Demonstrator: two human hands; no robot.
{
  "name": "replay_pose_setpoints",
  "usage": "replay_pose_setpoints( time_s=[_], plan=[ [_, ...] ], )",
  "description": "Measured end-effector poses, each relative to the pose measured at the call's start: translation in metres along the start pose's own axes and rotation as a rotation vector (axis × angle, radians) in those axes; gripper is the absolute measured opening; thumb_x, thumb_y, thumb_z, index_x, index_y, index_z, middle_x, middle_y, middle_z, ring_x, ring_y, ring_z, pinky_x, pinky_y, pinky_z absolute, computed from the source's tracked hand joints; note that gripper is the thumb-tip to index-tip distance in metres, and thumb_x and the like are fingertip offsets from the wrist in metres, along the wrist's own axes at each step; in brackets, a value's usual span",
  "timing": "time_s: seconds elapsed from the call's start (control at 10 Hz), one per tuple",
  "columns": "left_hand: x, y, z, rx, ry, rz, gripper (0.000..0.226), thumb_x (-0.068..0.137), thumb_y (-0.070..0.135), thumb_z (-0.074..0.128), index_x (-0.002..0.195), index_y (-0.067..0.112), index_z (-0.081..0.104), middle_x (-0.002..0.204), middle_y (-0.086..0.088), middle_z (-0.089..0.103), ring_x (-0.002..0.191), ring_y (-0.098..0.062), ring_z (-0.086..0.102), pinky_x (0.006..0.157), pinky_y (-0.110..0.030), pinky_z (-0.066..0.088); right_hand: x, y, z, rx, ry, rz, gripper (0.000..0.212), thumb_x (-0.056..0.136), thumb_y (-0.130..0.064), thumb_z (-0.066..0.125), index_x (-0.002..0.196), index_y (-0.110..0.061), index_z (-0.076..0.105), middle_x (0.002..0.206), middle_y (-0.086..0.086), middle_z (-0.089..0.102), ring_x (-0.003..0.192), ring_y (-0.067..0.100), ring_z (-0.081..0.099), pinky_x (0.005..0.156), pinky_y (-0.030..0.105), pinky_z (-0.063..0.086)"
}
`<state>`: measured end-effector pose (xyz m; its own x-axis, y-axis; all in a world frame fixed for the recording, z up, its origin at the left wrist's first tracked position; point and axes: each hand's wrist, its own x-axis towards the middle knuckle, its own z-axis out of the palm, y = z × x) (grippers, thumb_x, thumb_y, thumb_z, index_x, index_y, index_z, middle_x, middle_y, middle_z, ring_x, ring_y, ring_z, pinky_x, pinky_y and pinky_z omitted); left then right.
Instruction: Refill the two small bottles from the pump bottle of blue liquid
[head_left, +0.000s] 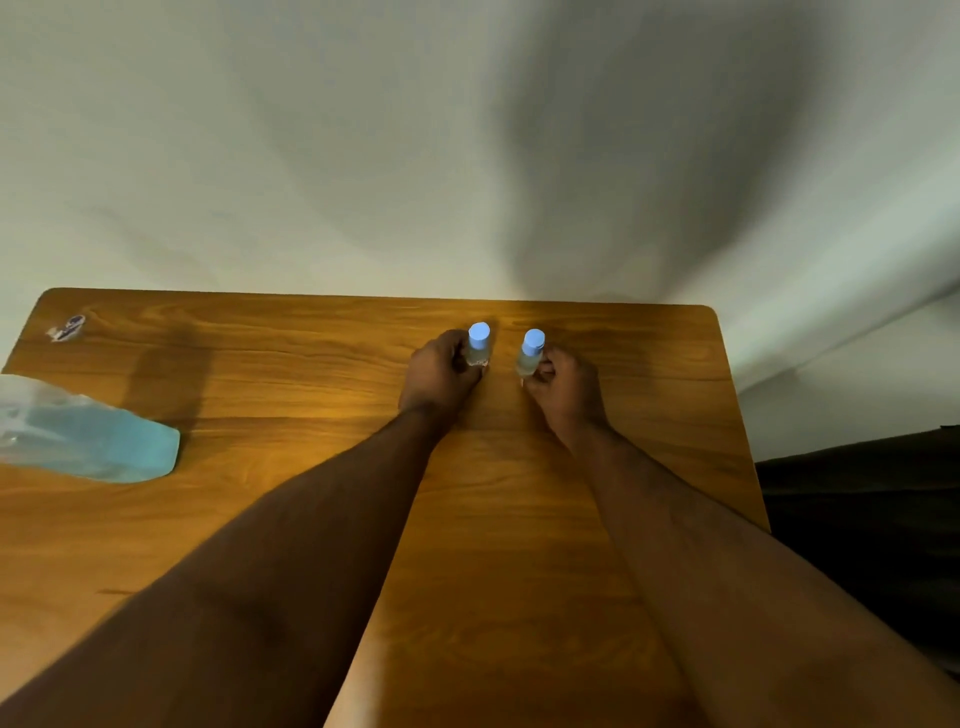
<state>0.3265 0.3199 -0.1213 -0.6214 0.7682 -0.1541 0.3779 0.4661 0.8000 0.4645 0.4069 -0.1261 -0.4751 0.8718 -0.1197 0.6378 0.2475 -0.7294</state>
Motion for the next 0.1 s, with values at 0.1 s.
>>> replay_pose_setpoints(
  time_s=[0.1],
  plan=[
    [-0.0061, 0.0031, -0.0010, 0.077, -0.001, -0.108, 0.091, 0.083, 0.017, 0.073, 0.153, 0.024, 0.016, 0.123, -0.009, 0.061, 0.111, -0.024, 0.058, 0.092, -0.039, 0.050, -0.0041, -0.0027, -0.0049, 0.123, -0.036, 0.163, 0.051, 0.079, -0.006, 0.072, 0.126, -0.008, 0.055, 0.123, 0.009, 0.061, 0.112, 0.022, 0.058, 0.090, 0.028, 0.049]
  ],
)
